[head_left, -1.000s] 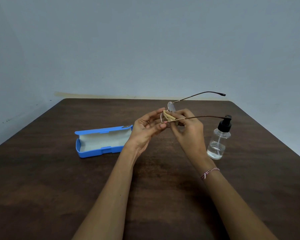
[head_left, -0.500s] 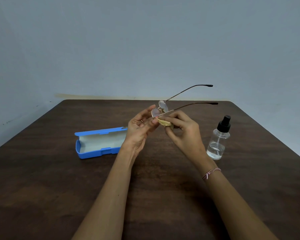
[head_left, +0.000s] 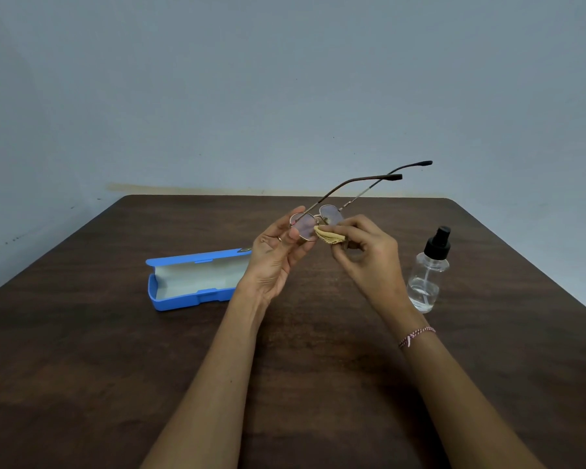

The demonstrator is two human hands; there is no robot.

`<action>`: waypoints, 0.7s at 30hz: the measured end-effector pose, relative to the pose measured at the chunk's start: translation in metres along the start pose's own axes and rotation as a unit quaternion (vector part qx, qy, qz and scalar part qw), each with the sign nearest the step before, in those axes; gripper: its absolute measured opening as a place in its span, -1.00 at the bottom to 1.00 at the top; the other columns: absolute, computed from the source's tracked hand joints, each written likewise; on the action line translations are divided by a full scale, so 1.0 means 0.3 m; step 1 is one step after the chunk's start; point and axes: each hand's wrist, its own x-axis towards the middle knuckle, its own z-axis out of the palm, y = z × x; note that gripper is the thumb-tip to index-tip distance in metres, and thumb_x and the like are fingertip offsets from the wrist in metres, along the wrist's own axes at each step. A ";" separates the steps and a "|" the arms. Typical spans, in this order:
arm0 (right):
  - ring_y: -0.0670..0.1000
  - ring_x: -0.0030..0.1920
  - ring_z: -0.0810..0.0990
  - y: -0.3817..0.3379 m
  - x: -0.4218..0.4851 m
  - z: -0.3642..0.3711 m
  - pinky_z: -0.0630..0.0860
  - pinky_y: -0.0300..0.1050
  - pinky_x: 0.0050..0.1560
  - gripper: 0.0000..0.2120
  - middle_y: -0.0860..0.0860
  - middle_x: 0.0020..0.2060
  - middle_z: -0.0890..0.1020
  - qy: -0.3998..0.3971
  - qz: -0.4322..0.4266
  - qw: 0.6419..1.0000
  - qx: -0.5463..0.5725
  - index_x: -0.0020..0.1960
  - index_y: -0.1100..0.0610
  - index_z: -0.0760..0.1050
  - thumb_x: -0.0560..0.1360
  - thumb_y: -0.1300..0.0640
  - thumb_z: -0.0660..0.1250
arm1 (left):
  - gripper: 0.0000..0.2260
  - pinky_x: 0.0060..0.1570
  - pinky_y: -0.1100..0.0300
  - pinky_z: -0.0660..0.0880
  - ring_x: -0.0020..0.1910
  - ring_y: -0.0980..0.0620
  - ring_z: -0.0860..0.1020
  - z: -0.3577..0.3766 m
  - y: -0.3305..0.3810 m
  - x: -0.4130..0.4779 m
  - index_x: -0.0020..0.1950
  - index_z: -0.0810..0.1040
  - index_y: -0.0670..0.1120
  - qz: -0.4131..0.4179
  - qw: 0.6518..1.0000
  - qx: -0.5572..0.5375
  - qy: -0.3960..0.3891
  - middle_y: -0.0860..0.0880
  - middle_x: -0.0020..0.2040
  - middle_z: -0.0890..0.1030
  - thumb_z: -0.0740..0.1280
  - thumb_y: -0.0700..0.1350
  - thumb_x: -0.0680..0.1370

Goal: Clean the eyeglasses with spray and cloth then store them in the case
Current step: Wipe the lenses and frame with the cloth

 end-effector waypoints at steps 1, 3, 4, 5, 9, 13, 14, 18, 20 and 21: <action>-0.14 -0.19 0.48 0.001 0.000 0.000 0.40 -0.45 -0.14 -0.68 -0.03 -0.13 0.55 0.003 0.000 1.000 -0.007 0.09 0.14 0.62 0.39 0.40 0.40 | -0.48 -0.19 0.27 0.59 -0.08 0.04 0.67 0.001 0.000 -0.001 -0.06 0.70 -0.03 -0.004 1.000 0.000 -0.003 -0.08 -0.06 0.70 0.66 0.03 0.02; -0.12 -0.17 0.51 0.001 -0.001 0.002 0.42 -0.45 -0.11 -0.68 -0.05 -0.12 0.54 0.006 0.003 1.000 -0.014 0.10 0.14 0.62 0.39 0.40 0.41 | -0.48 -0.18 0.27 0.59 -0.06 0.05 0.67 0.000 0.000 -0.002 -0.04 0.70 -0.02 -0.008 1.000 0.000 -0.008 -0.07 -0.05 0.70 0.66 0.02 0.03; -0.12 -0.16 0.51 0.000 -0.002 0.004 0.42 -0.45 -0.11 -0.68 -0.05 -0.11 0.54 0.009 0.005 1.000 -0.014 0.10 0.15 0.62 0.39 0.40 0.41 | -0.48 -0.18 0.27 0.59 -0.06 0.05 0.67 -0.001 -0.001 -0.001 -0.04 0.70 -0.02 -0.009 1.000 -0.001 -0.008 -0.07 -0.05 0.70 0.66 0.02 0.04; -0.13 -0.17 0.51 -0.002 -0.003 0.006 0.42 -0.46 -0.11 -0.69 -0.05 -0.12 0.54 0.011 0.009 1.000 -0.012 0.10 0.15 0.62 0.40 0.40 0.41 | -0.48 -0.19 0.27 0.59 -0.07 0.05 0.67 -0.001 -0.001 -0.001 -0.04 0.70 -0.02 -0.008 1.000 -0.004 -0.006 -0.07 -0.05 0.70 0.66 0.01 0.03; -0.13 -0.17 0.51 -0.014 -0.005 0.008 0.44 -0.42 -0.14 -0.69 -0.03 -0.12 0.56 0.003 0.005 1.000 0.015 0.11 0.17 0.61 0.41 0.40 0.39 | -0.49 -0.21 0.28 0.59 -0.10 0.05 0.67 -0.004 0.000 0.001 -0.10 0.70 -0.04 0.004 1.000 -0.023 0.004 -0.07 -0.09 0.70 0.67 0.01 0.00; -0.02 -0.13 0.55 -0.030 -0.009 0.009 0.54 -0.20 -0.13 -0.68 0.04 -0.12 0.56 -0.026 -0.009 0.998 0.053 0.14 0.16 0.60 0.43 0.40 0.37 | -0.48 -0.23 0.28 0.59 -0.14 0.05 0.68 -0.007 0.001 0.001 -0.09 0.69 -0.03 0.017 0.999 -0.026 0.015 -0.08 -0.10 0.71 0.67 0.02 0.00; -0.02 -0.12 0.55 -0.031 -0.008 0.009 0.55 -0.18 -0.12 -0.68 0.04 -0.12 0.57 -0.028 -0.012 0.998 0.056 0.14 0.16 0.60 0.43 0.40 0.37 | -0.46 -0.23 0.27 0.59 -0.14 0.04 0.68 -0.009 0.001 0.001 -0.07 0.68 -0.04 0.016 0.999 -0.028 0.017 -0.09 -0.09 0.70 0.66 0.02 0.00; -0.06 -0.13 0.54 -0.025 -0.006 0.007 0.52 -0.27 -0.12 -0.68 0.04 -0.13 0.56 -0.020 -0.015 0.999 0.043 0.11 0.15 0.61 0.42 0.40 0.39 | -0.32 -0.21 0.25 0.60 -0.12 0.01 0.68 -0.010 0.000 0.001 0.07 0.58 -0.12 0.004 0.999 -0.029 0.022 -0.11 -0.07 0.69 0.66 0.04 0.02; -0.13 -0.17 0.50 -0.019 -0.005 0.004 0.45 -0.38 -0.13 -0.68 0.03 -0.14 0.55 -0.005 -0.012 1.000 0.027 0.10 0.14 0.62 0.40 0.41 0.39 | -0.32 -0.21 0.25 0.60 -0.12 0.00 0.67 -0.010 -0.001 -0.001 0.06 0.59 -0.13 -0.008 1.000 -0.021 0.015 -0.11 -0.07 0.69 0.65 0.07 0.01; -0.14 -0.19 0.48 -0.017 -0.005 0.004 0.42 -0.41 -0.14 -0.67 0.03 -0.15 0.55 0.001 -0.010 1.000 0.018 0.09 0.14 0.62 0.39 0.41 0.40 | -0.35 -0.20 0.25 0.60 -0.11 0.00 0.67 -0.010 -0.002 -0.002 0.04 0.62 -0.11 -0.014 1.000 -0.019 0.008 -0.12 -0.07 0.69 0.65 0.07 0.02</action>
